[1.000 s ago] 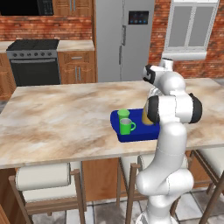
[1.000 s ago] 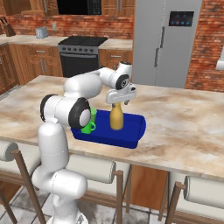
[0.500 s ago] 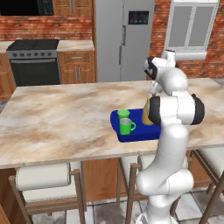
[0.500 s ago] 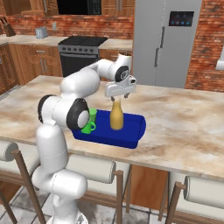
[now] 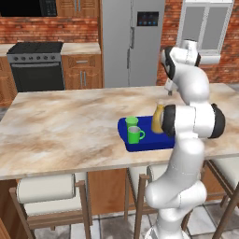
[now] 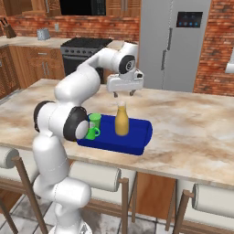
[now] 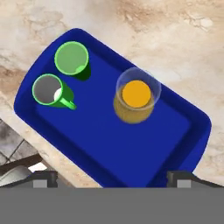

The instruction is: There is a tray on the dining counter. Grab the cup, mug, and pitcher and place them on the tray. The pitcher may be placed next to the tray if it cannot fit the tray.

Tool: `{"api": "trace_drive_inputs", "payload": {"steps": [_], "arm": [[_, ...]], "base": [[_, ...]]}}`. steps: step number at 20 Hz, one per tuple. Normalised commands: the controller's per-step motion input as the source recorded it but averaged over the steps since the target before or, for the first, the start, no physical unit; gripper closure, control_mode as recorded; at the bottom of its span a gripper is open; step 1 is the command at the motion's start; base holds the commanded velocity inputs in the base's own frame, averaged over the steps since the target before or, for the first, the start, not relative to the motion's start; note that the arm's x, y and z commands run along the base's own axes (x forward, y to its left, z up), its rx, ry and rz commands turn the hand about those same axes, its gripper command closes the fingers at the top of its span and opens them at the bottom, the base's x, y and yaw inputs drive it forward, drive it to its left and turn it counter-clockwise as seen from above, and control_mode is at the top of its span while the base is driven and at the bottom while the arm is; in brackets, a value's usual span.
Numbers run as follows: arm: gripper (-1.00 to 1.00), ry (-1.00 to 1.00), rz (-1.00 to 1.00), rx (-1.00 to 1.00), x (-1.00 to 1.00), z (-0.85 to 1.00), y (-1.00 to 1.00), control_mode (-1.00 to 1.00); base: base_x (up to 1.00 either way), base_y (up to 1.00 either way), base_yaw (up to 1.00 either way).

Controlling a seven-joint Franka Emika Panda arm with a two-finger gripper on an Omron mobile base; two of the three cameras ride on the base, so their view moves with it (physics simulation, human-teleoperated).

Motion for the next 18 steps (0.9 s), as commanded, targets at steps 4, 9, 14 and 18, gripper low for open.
{"api": "trace_drive_inputs", "payload": {"steps": [4,9,14,18], "arm": [[-1.0,0.0,-0.22,0.0,-1.0,0.13,0.0,-1.0],[-1.0,0.0,-0.24,0.0,-1.0,0.01,-0.02,-1.0],[-1.0,0.0,-0.32,-0.01,-1.0,0.0,0.09,-1.0],[-1.0,0.0,-0.3,-0.06,-1.0,0.0,0.07,-1.0]], "base": [[0.0,0.0,0.0],[0.0,0.0,0.0],[0.0,0.0,0.0],[0.0,0.0,0.0]]}}
